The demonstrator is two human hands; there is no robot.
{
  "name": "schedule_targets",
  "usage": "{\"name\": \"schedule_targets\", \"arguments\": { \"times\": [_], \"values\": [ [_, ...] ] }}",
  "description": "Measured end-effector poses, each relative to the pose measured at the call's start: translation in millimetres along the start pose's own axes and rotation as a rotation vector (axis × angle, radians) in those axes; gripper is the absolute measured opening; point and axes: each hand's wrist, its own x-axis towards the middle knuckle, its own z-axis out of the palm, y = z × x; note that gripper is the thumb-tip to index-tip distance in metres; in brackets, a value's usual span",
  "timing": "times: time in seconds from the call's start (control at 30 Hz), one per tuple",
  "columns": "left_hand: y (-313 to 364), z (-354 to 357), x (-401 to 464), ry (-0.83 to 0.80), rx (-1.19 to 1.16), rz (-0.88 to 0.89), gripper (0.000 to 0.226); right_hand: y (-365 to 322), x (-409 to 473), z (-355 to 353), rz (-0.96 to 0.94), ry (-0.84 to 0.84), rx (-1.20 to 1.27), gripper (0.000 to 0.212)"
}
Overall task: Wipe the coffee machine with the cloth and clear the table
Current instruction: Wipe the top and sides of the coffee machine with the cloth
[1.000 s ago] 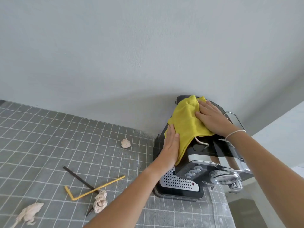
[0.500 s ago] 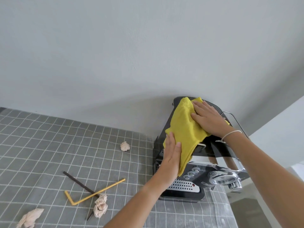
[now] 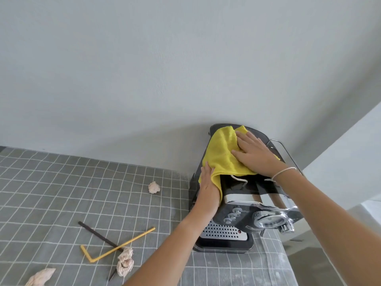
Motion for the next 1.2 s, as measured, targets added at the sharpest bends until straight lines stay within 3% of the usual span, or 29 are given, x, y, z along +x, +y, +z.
{"name": "schedule_targets", "arguments": {
  "times": [0.07,0.17,0.3,0.37,0.47,0.57,0.63,0.77,0.9,0.97,1.07,1.2],
  "values": [
    [3.8,-1.3,-1.8,-0.031,-0.021,-0.017,0.05,-2.0,-15.6,-6.5,-0.025,-0.054,0.014,0.086],
    [9.9,0.4,-7.5,-0.039,-0.056,-0.051,0.051,-3.5,-43.3,-12.6,-0.028,-0.203,-0.005,0.085],
    [26.6,5.3,-8.3,-0.065,-0.171,0.001,0.096,-0.2,-65.4,-16.0,0.02,-0.275,0.074,0.067],
    [33.1,6.2,-1.8,-0.057,-0.184,0.023,0.107,2.4,-64.3,-12.2,0.048,-0.25,0.132,0.066],
    [48.9,7.4,7.9,-0.045,-0.118,0.083,0.088,8.4,-52.5,-3.0,0.086,-0.087,0.219,0.06],
    [65.6,7.2,18.0,-0.046,0.096,0.165,0.063,15.9,-34.9,1.4,0.15,0.012,0.297,0.062],
    [67.9,3.6,28.1,-0.057,0.226,0.179,0.061,17.1,-24.3,1.9,0.203,0.047,0.315,0.069],
    [79.7,2.7,41.3,-0.082,0.459,0.1,0.062,17.0,-17.1,5.9,0.256,0.084,0.331,0.057],
    [89.4,6.8,30.7,-0.057,1.18,0.219,0.05,18.5,-39.1,8.8,0.302,0.063,0.329,0.058],
    [92.2,13.8,26.2,-0.136,1.374,0.266,0.052,20.8,-49.2,12.2,0.339,0.044,0.319,0.058],
    [98.1,23.9,23.9,-0.242,1.518,0.246,0.056,27.6,-44.4,19.8,0.362,0.029,0.248,0.054],
    [115.5,32.7,28.9,-0.31,1.512,0.131,0.056,39.9,-22.6,20.5,0.397,0.001,0.226,0.056]
  ]
}}
